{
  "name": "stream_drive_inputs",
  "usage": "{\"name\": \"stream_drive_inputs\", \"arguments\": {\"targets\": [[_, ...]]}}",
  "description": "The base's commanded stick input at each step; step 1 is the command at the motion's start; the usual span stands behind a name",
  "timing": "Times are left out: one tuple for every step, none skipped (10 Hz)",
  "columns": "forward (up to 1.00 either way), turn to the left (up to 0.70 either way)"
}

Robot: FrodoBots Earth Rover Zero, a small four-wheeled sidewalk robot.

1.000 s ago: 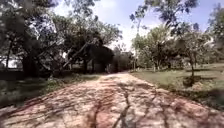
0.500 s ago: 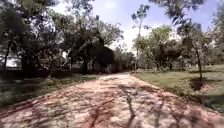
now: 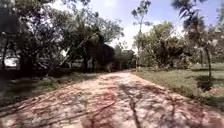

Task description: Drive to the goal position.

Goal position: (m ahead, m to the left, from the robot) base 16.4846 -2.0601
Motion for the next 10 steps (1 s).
{"name": "stream_drive_inputs", "arguments": {"targets": [[0.7,0.0],[0.7,0.0],[0.7,0.0],[0.7,0.0],[0.7,0.0],[0.7,0.0],[0.7,0.0],[0.7,0.0],[0.7,0.0],[0.7,0.0]]}}
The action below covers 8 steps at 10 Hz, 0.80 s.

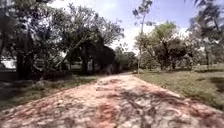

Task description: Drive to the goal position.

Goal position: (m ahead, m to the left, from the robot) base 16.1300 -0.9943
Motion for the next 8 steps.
{"name": "stream_drive_inputs", "arguments": {"targets": [[0.7,0.0],[0.7,0.0],[0.7,0.0],[0.7,0.0],[0.7,0.0],[0.7,0.0],[0.7,0.0],[0.7,0.0]]}}
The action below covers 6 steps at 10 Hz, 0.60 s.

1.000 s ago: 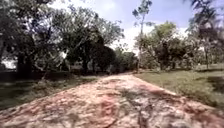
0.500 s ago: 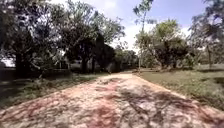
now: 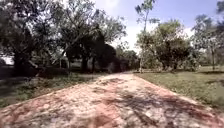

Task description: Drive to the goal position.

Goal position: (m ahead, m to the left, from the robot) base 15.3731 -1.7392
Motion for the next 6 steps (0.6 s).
{"name": "stream_drive_inputs", "arguments": {"targets": [[0.7,0.0],[0.7,0.0],[0.7,0.0],[0.7,0.0],[0.7,0.0],[0.7,0.0]]}}
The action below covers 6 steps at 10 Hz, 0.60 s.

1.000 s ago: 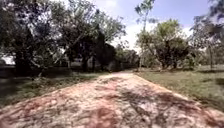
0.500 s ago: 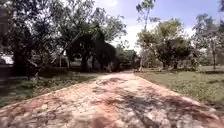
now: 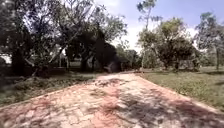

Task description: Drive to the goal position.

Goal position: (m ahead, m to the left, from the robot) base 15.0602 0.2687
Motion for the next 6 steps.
{"name": "stream_drive_inputs", "arguments": {"targets": [[0.7,0.0],[0.7,0.0],[0.7,0.0],[0.7,0.0],[0.7,0.0],[0.7,0.0]]}}
